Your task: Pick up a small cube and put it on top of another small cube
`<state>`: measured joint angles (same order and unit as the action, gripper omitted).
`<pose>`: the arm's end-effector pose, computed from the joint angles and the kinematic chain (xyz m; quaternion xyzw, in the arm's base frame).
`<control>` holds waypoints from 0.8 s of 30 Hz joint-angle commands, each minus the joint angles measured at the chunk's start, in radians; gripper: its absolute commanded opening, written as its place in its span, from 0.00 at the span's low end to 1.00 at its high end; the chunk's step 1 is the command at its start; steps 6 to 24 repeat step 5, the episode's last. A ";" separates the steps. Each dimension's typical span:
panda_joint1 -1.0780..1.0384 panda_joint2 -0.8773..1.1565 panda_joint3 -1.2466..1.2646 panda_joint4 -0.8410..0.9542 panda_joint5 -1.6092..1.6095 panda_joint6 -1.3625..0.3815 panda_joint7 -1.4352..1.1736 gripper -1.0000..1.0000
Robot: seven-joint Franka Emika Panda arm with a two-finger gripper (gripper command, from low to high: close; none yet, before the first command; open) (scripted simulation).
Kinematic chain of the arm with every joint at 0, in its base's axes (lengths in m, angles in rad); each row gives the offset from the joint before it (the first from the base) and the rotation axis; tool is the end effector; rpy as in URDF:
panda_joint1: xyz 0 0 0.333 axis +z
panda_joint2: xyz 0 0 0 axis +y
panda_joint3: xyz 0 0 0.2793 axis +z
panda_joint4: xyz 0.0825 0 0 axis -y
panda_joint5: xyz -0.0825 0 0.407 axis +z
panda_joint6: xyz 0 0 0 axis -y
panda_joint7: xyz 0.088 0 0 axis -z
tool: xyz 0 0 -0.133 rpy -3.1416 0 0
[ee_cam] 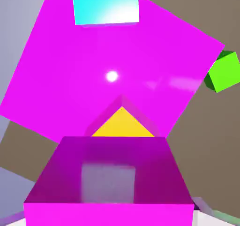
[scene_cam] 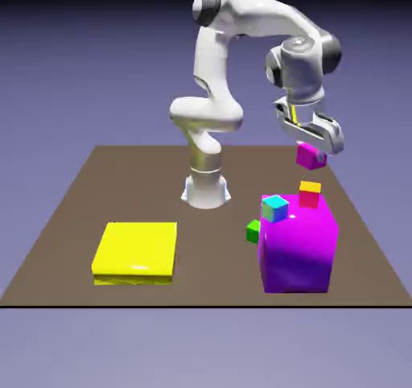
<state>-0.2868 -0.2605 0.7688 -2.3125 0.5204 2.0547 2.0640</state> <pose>0.4308 0.2614 0.3423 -0.5913 0.7946 0.1359 0.0204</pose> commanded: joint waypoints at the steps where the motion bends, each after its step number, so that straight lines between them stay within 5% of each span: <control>1: 0.003 0.019 0.014 -0.024 0.000 0.042 0.001 0.00; 2: 0.005 0.030 0.022 -0.037 0.000 0.066 0.002 0.00; 3: 0.005 0.030 0.022 -0.037 0.000 0.066 0.002 1.00; 24: 0.002 0.011 0.008 -0.013 -0.001 0.023 0.001 1.00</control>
